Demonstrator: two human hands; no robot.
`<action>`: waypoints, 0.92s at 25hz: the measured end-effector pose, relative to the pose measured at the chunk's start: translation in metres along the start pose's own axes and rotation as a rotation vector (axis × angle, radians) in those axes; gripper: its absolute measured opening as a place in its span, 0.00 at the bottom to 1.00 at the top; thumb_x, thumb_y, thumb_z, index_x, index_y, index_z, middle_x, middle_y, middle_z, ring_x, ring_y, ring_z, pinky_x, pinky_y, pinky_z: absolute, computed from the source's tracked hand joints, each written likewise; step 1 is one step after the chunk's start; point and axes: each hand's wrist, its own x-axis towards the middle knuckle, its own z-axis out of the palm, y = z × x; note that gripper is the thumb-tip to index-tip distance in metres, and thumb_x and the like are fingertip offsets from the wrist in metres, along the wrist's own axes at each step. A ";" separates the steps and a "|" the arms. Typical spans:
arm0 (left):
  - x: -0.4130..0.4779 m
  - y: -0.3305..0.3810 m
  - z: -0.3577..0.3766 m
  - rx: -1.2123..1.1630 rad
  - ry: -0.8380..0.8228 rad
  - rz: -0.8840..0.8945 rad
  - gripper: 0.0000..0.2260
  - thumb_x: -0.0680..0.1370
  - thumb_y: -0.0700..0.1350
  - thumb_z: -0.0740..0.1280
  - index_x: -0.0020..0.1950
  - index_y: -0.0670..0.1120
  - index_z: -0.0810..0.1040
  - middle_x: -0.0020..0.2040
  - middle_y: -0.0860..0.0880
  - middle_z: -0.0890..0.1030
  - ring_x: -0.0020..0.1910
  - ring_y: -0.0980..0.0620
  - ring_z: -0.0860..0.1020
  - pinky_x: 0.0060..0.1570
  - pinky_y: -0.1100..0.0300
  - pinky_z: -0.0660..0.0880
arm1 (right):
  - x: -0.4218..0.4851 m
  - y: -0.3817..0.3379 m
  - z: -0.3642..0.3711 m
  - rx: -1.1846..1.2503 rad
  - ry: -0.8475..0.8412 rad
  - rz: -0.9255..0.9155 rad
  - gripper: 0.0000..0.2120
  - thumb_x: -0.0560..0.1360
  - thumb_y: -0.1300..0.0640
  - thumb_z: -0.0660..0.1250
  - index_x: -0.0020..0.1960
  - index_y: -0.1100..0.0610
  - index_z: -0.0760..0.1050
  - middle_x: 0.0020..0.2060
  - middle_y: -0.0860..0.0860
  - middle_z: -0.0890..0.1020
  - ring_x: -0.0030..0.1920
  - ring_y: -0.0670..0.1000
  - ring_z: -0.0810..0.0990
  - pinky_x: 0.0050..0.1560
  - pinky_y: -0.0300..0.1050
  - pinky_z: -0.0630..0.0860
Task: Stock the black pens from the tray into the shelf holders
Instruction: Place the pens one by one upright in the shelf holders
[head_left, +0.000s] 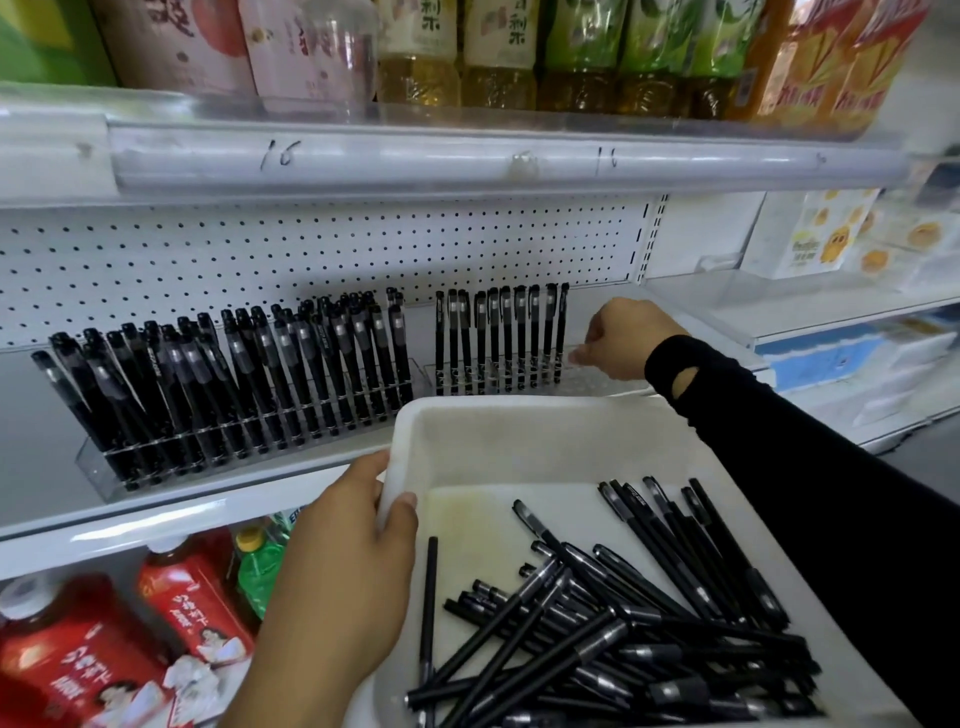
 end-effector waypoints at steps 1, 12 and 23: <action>0.001 0.000 0.000 -0.005 0.003 -0.002 0.13 0.82 0.47 0.61 0.65 0.58 0.75 0.45 0.58 0.82 0.42 0.60 0.80 0.40 0.59 0.75 | -0.015 -0.002 -0.003 -0.059 -0.063 -0.017 0.13 0.77 0.50 0.70 0.43 0.61 0.79 0.37 0.55 0.82 0.40 0.56 0.80 0.40 0.42 0.73; -0.004 0.006 0.003 -0.009 0.009 0.022 0.14 0.82 0.46 0.62 0.66 0.57 0.75 0.45 0.59 0.80 0.43 0.58 0.79 0.40 0.57 0.74 | -0.108 -0.001 0.015 -0.476 -0.419 -0.107 0.17 0.73 0.50 0.74 0.35 0.58 0.71 0.31 0.50 0.81 0.37 0.52 0.79 0.41 0.42 0.75; -0.006 0.005 0.000 -0.022 0.019 0.026 0.15 0.82 0.46 0.61 0.68 0.56 0.74 0.44 0.60 0.79 0.42 0.63 0.76 0.38 0.63 0.70 | -0.108 0.005 0.033 -0.408 -0.570 -0.057 0.16 0.72 0.55 0.75 0.56 0.60 0.79 0.51 0.55 0.85 0.46 0.53 0.85 0.45 0.42 0.79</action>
